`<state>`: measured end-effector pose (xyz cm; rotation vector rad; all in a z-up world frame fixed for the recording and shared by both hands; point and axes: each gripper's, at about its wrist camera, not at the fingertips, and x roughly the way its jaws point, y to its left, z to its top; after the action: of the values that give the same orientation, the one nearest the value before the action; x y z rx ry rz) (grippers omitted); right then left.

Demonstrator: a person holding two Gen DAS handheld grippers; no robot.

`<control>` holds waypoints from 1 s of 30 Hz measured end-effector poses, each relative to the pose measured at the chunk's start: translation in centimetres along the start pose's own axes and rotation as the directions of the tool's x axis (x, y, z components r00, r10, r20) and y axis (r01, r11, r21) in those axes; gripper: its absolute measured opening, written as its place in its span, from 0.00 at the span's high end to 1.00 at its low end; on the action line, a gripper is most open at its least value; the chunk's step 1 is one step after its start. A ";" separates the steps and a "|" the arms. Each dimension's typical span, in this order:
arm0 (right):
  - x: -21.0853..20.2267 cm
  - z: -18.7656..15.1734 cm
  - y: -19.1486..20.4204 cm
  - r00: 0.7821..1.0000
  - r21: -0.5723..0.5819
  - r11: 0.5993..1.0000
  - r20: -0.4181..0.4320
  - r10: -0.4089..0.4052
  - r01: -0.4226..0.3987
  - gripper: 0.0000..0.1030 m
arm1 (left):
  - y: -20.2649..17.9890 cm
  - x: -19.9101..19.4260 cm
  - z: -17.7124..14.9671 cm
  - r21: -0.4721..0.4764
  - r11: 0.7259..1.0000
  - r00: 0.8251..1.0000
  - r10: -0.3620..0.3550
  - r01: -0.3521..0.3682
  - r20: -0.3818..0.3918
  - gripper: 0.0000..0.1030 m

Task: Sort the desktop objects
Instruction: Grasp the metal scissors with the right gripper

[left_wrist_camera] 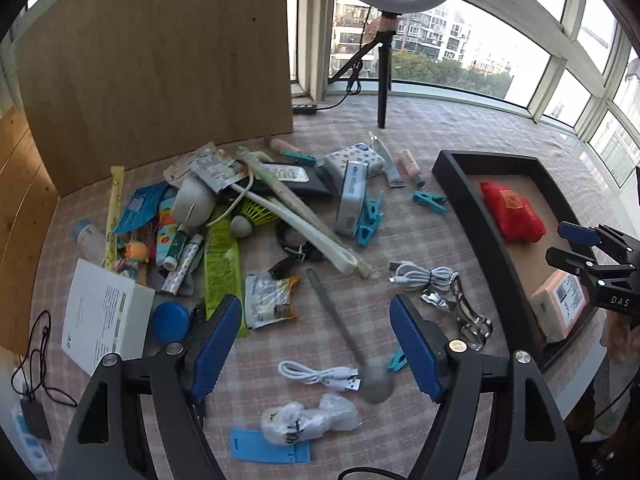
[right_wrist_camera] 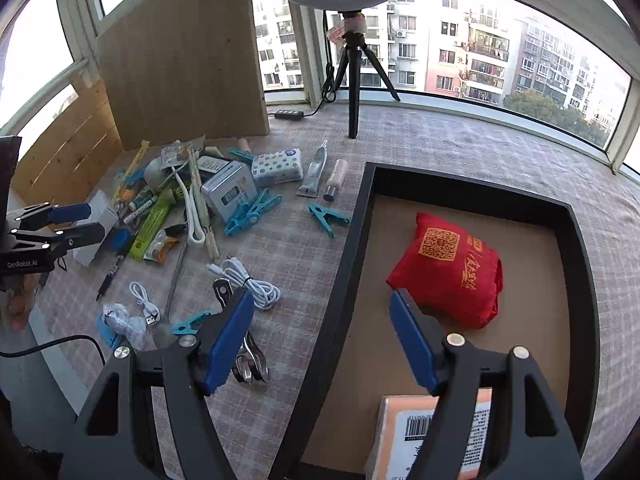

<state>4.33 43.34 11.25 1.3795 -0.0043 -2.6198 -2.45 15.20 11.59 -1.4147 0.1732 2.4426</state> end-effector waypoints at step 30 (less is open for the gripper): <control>10.5 -2.7 6.4 0.975 -0.063 0.998 -0.224 0.000 -0.014 0.72 | 1.5 9.6 -5.0 -0.261 0.965 0.970 -0.071 0.009 -0.231 0.60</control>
<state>1.78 35.62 1.69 1.6393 0.1038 -2.4212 -3.23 14.51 0.68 -1.8046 -0.1258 2.3207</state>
